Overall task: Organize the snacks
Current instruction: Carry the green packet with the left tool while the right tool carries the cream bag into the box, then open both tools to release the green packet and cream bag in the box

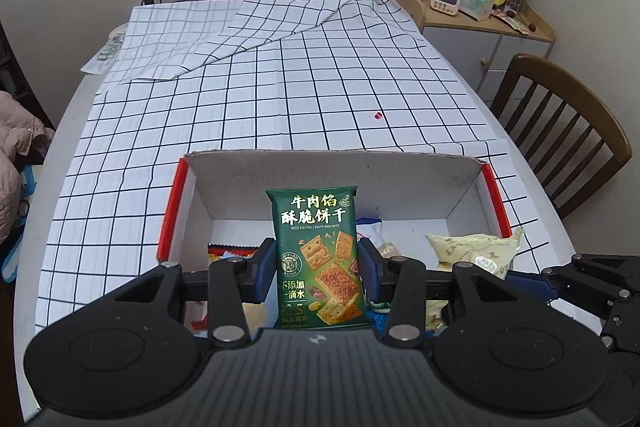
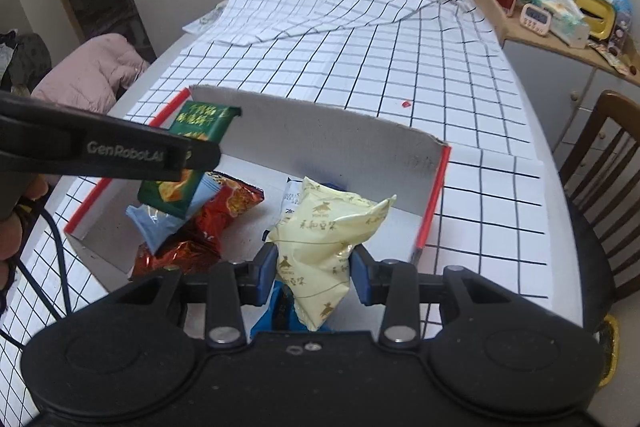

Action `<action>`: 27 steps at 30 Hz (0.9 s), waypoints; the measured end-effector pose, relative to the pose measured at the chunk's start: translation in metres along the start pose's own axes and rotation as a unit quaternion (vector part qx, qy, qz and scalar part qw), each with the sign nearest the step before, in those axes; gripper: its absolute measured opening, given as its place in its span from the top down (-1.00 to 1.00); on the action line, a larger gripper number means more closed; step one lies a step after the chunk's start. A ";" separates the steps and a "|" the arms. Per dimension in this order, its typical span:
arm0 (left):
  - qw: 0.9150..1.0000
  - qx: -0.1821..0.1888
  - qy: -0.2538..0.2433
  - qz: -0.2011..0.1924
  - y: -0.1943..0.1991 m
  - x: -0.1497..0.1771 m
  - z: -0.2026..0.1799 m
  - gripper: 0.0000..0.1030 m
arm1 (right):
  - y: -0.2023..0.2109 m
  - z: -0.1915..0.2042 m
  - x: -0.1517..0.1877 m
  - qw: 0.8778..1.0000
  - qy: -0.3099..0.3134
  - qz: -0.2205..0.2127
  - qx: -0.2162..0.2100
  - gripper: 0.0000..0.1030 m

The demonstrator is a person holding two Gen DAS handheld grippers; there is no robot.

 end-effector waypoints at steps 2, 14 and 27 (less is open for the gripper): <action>1.000 0.001 -0.003 0.008 -0.009 0.000 -0.003 0.18 | -0.008 -0.001 -0.001 1.000 0.003 0.010 -0.008 0.28; 0.998 -0.002 -0.031 0.049 -0.050 0.009 -0.018 0.17 | -0.042 0.005 0.007 0.998 0.030 0.050 -0.021 0.28; 0.996 -0.008 -0.056 0.073 -0.064 0.016 -0.029 0.16 | -0.048 0.007 0.008 0.998 0.026 0.055 -0.026 0.25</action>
Point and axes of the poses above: each gripper's, at about its wrist camera, not at the fingertips, and y roughly against the way its jaws point, z to its left, x to its underside, the point moved 6 cm from there along -y, roughly the way its jaws point, and after that the axes turned 7 degrees about -x, right-handed, at the moved point
